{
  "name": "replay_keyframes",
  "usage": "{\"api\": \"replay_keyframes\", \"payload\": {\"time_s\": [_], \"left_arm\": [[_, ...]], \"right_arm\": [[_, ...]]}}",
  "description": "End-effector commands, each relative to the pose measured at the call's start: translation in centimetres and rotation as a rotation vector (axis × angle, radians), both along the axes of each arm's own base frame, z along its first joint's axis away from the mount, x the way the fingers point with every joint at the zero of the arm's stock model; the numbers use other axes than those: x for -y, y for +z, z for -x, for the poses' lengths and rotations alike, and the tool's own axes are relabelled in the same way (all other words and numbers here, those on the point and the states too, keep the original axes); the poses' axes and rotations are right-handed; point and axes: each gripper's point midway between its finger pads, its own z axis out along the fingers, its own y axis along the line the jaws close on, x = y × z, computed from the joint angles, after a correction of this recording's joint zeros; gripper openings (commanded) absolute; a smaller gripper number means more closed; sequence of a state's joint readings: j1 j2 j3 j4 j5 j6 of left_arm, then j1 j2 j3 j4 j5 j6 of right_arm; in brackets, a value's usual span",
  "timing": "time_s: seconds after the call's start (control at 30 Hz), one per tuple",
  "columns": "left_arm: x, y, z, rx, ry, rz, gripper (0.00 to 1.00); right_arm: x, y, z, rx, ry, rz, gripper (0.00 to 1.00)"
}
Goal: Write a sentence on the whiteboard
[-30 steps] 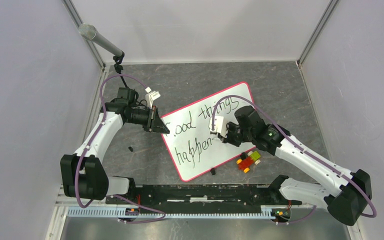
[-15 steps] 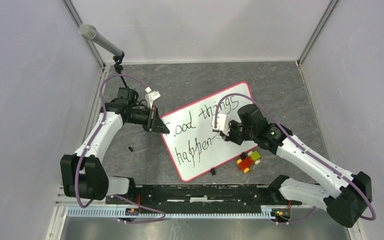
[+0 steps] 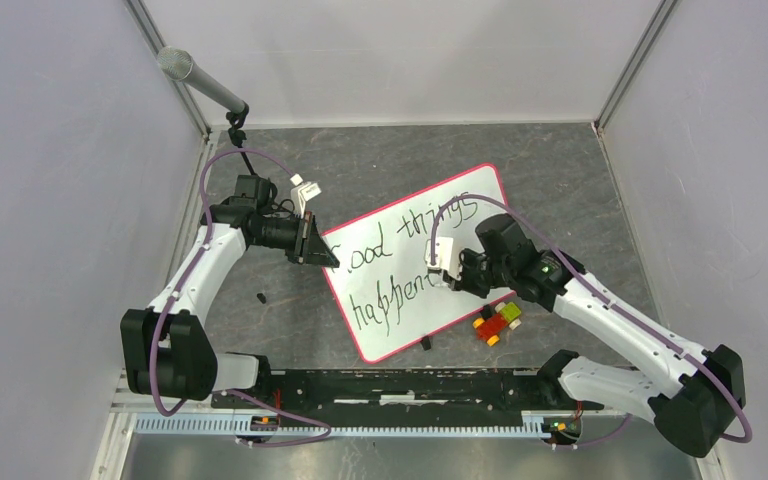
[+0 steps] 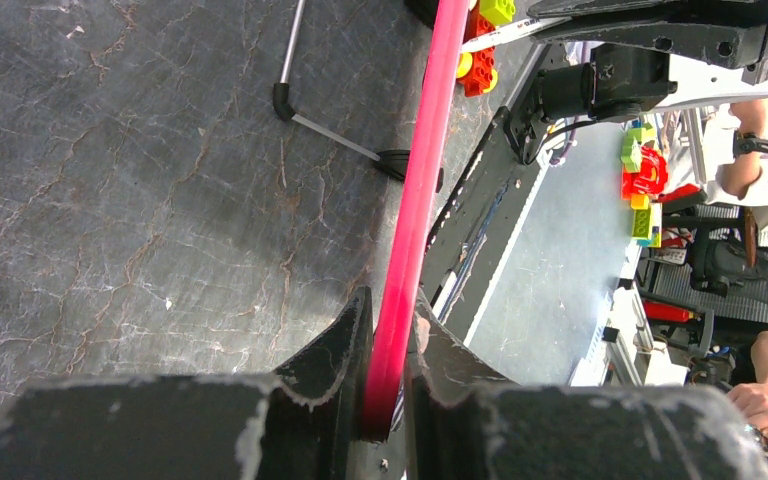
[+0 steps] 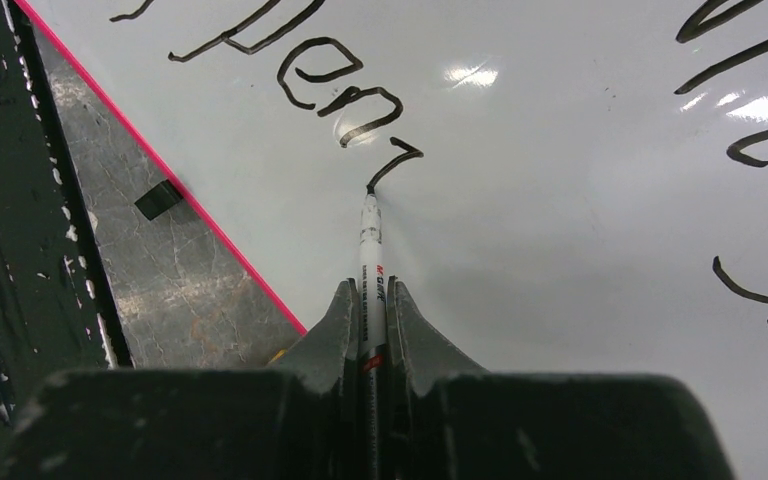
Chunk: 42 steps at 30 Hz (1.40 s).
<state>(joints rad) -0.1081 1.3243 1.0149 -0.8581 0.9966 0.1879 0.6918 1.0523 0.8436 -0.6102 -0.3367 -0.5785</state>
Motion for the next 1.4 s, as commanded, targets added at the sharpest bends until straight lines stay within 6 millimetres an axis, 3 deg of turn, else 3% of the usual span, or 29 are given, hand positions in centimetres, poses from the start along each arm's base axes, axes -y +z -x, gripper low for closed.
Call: {"api": "replay_keyframes", "payload": {"time_s": [0.0, 0.17, 0.3, 0.67, 1.03, 1.37], "left_arm": [[-0.7, -1.7, -1.7, 0.097, -0.008, -0.122, 0.03], [-0.7, -1.6, -1.6, 0.098, -0.007, -0.121, 0.03], [-0.7, -1.5, -1.6, 0.103, -0.008, -0.123, 0.03], [-0.7, -1.6, -1.6, 0.104, -0.008, -0.125, 0.02], [-0.7, -1.7, -1.5, 0.101, -0.011, -0.125, 0.02], [-0.7, -1.6, -1.5, 0.102, -0.010, -0.123, 0.02]], "right_arm": [[0.6, 0.9, -0.5, 0.052, 0.000, 0.017, 0.00], [0.2, 4.0, -1.8, 0.121, -0.026, -0.013, 0.00], [-0.1, 5.2, -2.1, 0.137, -0.028, -0.037, 0.00], [0.0, 2.9, -2.7, 0.128, -0.037, 0.005, 0.00], [1.2, 0.0, -0.9, 0.070, -0.034, 0.034, 0.00], [0.2, 2.4, -2.2, 0.111, -0.057, -0.013, 0.00]]}}
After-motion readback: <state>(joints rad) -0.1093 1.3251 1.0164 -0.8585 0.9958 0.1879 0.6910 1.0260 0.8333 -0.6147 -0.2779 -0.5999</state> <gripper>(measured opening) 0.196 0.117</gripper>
